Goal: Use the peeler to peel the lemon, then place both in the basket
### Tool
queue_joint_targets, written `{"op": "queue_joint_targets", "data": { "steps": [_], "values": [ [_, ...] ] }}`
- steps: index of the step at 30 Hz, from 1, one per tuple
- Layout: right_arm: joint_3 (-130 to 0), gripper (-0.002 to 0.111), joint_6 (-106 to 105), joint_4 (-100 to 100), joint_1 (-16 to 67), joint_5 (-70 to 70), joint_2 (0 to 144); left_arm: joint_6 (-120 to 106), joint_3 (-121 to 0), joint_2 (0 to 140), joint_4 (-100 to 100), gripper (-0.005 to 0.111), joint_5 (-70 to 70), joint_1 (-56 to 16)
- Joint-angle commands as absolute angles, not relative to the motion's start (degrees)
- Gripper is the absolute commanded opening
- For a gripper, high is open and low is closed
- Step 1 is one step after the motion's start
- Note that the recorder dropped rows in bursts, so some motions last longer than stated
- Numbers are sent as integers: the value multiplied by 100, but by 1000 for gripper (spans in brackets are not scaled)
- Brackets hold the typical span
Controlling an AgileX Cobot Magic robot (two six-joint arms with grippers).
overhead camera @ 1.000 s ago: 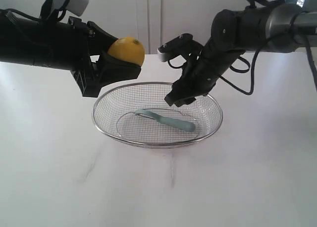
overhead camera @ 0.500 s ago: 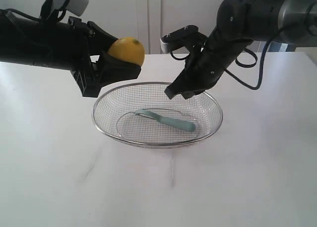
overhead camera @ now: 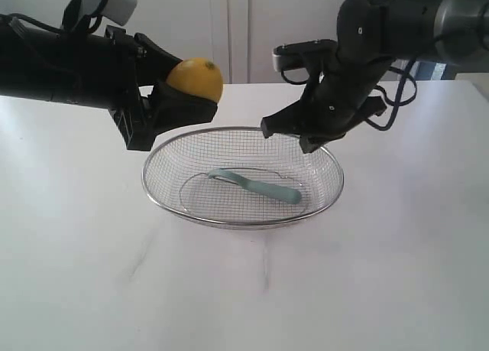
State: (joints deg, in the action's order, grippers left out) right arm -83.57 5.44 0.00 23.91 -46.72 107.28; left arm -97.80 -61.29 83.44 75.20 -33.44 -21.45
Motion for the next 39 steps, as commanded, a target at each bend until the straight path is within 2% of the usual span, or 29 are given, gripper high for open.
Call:
{"op": "queue_joint_targets", "data": {
  "steps": [1,9,29,39],
  "values": [
    [-8388,0,1169,-349,2183,-4972,10515,-9755,-6138,8277,7667,0,-3434,-2190],
    [-8388,0,1679,-390,1797,-5380,10220,-9755,-6138,8277,7667,0,-3434,-2190],
    [-8388,0,2571,-604,222,-6848,9710,-9755,-6138,8277,7656,0,-3434,-2190],
    [-8388,0,2571,-937,167,-6980,9658,-9755,-6138,8277,7656,0,-3434,-2190]
  ]
}}
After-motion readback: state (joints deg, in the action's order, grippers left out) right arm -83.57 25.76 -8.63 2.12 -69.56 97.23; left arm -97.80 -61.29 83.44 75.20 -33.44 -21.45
